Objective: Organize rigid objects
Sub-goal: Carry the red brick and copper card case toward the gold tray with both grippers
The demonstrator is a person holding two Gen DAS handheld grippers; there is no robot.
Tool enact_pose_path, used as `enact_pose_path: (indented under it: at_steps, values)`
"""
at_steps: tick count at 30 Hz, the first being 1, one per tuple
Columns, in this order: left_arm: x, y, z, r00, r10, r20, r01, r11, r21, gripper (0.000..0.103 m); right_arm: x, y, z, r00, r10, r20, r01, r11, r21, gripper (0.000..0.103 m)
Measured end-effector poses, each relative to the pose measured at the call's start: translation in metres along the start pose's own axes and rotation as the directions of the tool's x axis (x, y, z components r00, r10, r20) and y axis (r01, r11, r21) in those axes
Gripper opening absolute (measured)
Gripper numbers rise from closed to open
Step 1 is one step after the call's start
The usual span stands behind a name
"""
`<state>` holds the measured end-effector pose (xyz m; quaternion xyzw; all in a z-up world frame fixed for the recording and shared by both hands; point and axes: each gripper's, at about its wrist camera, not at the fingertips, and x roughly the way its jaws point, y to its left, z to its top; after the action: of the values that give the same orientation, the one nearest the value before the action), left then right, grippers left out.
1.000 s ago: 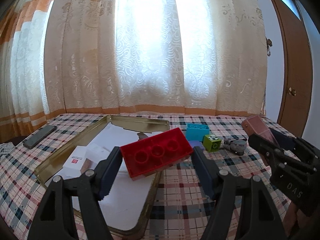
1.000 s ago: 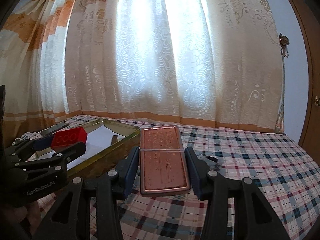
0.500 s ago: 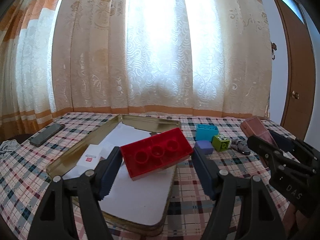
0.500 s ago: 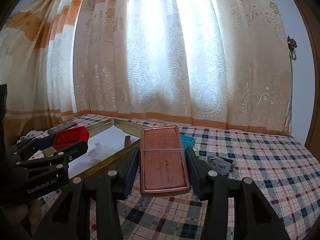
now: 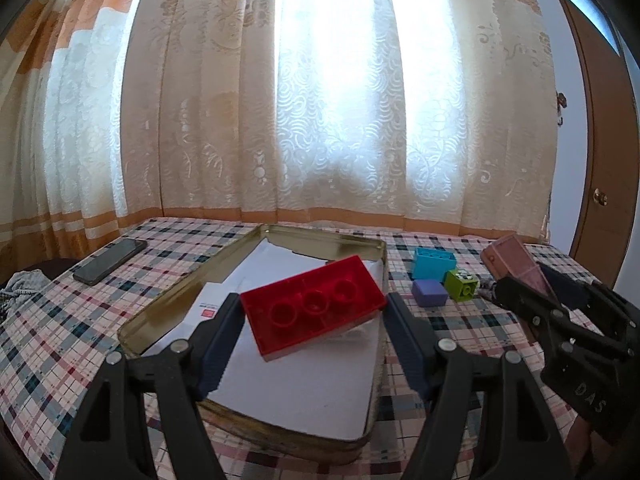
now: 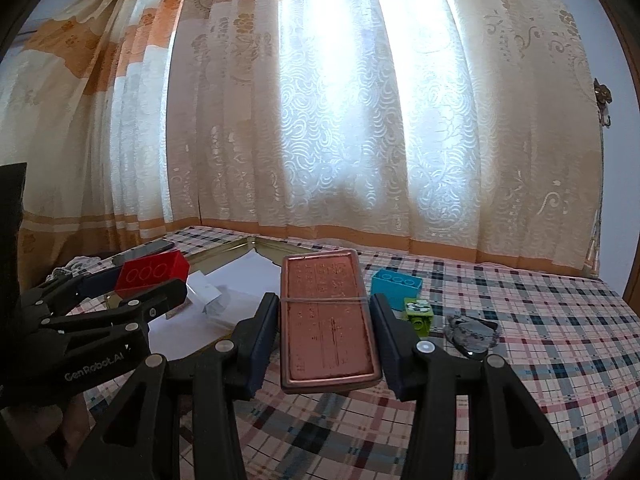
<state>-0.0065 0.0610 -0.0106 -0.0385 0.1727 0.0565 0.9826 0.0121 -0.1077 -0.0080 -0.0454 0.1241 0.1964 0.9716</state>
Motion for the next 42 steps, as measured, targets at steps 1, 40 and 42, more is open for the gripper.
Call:
enact_pose_path:
  at_steps: [1,40,42]
  values:
    - [0.0,0.002,0.0,1.0,0.004,-0.002,-0.004,1.0,-0.002,0.072,0.001,0.002,0.0,1.0,0.003,0.0,-0.003,1.0,-0.002,0.049]
    - [0.003,0.04,0.001,0.998,0.057,-0.031,-0.058,0.997,-0.051,0.072,0.016,0.048,0.005,0.998,0.057,-0.027,-0.059,0.997,-0.052,0.049]
    - [0.003,0.042,0.001,0.998,0.056,-0.033,-0.058,0.997,-0.053,0.072,0.017,0.049,0.006,0.998,0.061,-0.028,-0.062,0.997,-0.049,0.049]
